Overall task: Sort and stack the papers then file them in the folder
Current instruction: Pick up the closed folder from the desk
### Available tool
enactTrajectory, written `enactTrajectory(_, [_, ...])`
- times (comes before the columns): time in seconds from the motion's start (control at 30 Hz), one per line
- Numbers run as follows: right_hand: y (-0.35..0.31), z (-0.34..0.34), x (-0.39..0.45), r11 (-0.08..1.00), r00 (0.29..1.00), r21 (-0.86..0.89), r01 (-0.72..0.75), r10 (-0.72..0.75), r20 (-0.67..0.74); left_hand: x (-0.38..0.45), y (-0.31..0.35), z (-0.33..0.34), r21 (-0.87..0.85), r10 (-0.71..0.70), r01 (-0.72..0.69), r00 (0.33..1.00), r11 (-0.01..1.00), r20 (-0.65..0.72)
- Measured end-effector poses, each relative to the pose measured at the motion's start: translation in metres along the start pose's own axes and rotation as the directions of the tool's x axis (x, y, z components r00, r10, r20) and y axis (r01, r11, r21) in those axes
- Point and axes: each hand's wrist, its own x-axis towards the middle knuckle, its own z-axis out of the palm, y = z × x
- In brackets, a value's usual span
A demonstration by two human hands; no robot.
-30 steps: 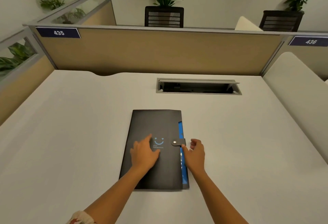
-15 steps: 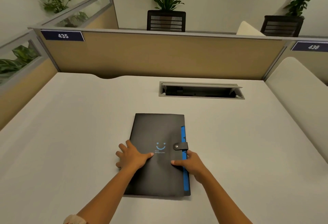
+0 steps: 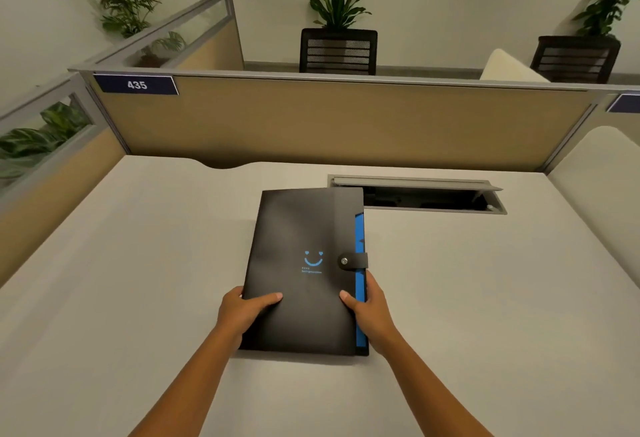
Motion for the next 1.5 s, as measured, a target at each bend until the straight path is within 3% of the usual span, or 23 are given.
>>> enactTrajectory(0.13, [-0.026,0.020,0.035,1.000,0.999,-0.022,0.021,-0.022,-0.046,0.017,0.006,-0.002,0.018,0.065,-0.063,0.994,0.998,-0.087])
enactTrajectory(0.37, [-0.050,0.052,0.089,0.999,0.999,-0.049,0.000,0.002,0.042,0.066,0.038,-0.011,0.139,0.202,-0.172,0.951,0.975,-0.235])
enactTrajectory(0.57, [-0.056,0.073,0.124,0.989,0.997,-0.137,0.046,-0.036,0.075,0.115,0.067,-0.018,0.238,0.245,-0.182,0.931,0.954,-0.269])
enactTrajectory(1.0, [-0.043,0.080,0.152,0.923,0.987,-0.354,0.147,-0.162,-0.011,0.154,0.082,-0.005,0.453,0.412,-0.262,0.869,0.852,-0.272])
enactTrajectory(1.3, [-0.035,0.084,0.153,0.875,0.988,-0.468,0.127,-0.154,-0.020,0.147,0.052,0.007,0.693,0.461,-0.288,0.884,0.661,-0.072])
enactTrajectory(1.5, [-0.024,0.085,0.144,0.817,0.975,-0.538,0.208,-0.218,0.047,0.129,0.037,0.020,0.853,0.545,-0.337,0.835,0.399,0.074])
